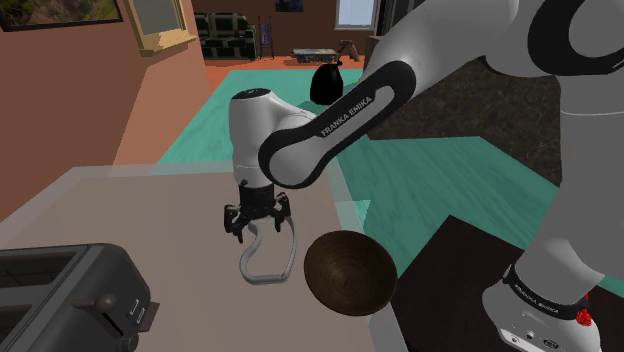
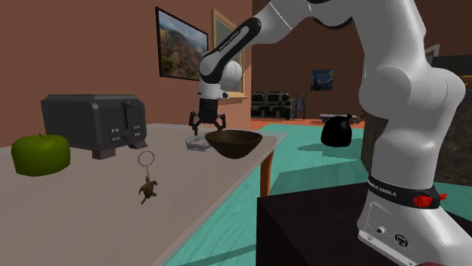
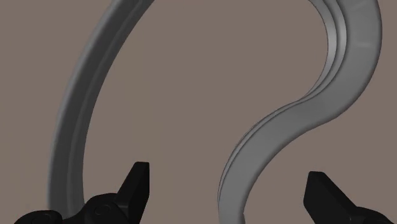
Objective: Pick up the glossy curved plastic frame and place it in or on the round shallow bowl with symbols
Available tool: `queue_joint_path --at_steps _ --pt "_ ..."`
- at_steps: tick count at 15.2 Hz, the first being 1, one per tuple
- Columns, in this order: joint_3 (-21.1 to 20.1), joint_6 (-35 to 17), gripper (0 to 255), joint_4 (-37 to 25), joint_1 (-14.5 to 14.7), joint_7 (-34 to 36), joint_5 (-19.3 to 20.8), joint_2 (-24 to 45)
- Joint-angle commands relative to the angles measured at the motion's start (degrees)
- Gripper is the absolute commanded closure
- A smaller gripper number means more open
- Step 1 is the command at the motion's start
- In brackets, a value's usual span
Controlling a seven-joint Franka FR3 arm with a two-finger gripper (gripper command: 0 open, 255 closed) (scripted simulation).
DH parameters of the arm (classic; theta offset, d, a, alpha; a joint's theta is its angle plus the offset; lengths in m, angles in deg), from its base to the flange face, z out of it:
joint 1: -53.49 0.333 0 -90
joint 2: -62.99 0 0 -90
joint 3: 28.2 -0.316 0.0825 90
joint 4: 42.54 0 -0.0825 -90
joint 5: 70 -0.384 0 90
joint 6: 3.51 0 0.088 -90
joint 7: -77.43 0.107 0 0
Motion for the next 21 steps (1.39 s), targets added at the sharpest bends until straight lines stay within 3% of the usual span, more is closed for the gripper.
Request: queue_joint_path --at_steps 1,9,10,21 --pt "0.4 -1.5 0 0.1 0.5 0.6 0.8 1.4" --pt "0.4 -1.5 0 0.1 0.5 0.6 0.8 1.4" --pt "0.4 -1.5 255 0.1 0.5 0.6 0.8 1.4" --pt "0.1 -0.3 255 -0.2 0.3 0.3 0.3 0.5"
